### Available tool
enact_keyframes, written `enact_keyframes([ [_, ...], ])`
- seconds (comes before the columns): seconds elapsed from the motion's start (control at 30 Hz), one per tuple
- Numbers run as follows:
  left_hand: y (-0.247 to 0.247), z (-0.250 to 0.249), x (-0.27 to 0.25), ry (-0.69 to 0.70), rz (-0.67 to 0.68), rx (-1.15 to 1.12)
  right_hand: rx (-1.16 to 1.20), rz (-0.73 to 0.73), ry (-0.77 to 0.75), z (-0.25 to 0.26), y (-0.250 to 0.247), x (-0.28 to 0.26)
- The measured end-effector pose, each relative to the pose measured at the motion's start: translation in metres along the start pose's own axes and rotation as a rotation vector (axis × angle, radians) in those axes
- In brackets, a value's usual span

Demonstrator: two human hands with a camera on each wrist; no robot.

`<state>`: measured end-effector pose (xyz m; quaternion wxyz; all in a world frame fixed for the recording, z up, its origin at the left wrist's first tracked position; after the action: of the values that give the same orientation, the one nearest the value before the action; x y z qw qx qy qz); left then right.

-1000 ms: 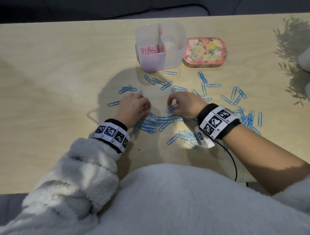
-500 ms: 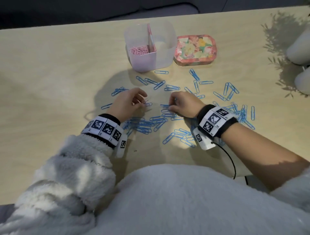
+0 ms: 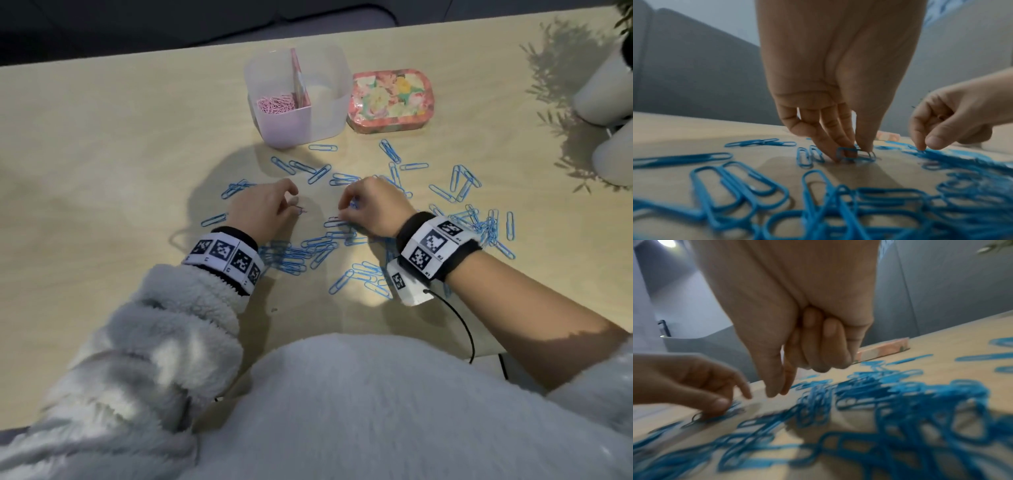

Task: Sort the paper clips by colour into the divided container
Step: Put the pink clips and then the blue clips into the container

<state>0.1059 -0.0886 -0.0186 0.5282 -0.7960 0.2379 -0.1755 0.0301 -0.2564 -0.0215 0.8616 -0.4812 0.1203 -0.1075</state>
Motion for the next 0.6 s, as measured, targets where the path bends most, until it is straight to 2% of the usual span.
enact_keyframes([
  [0.1, 0.007, -0.012, 0.005, 0.119, 0.031, 0.184, -0.083, 0.064, -0.011, 0.003, 0.016, 0.0],
  [0.17, 0.01, -0.015, 0.005, 0.14, 0.073, 0.186, -0.086, 0.153, 0.0, 0.001, 0.022, 0.001],
  [0.27, 0.015, -0.013, 0.004, 0.074, 0.144, 0.058, -0.058, 0.285, -0.029, 0.001, 0.021, 0.001],
  [0.4, 0.016, -0.01, 0.0, -0.027, 0.185, -0.083, 0.018, 0.329, -0.061, 0.008, 0.001, 0.016],
  [0.47, 0.013, -0.012, -0.002, -0.02, 0.165, -0.093, 0.173, 0.281, -0.026, 0.019, -0.02, 0.033],
  [0.6, 0.006, -0.009, -0.011, -0.03, 0.104, -0.144, 0.366, 0.065, -0.02, 0.053, -0.056, 0.08],
])
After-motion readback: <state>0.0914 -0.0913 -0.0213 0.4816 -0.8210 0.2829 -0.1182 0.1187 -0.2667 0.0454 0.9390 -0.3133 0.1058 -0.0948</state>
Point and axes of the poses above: each hand's wrist, its own x-axis towards the middle knuckle, its own y-axis out of the palm, z = x × y, the point moved 4 cm from there along x, towards the middle knuckle, and after that the axes turned 15 degrees about -z, right-handed, at the moved point
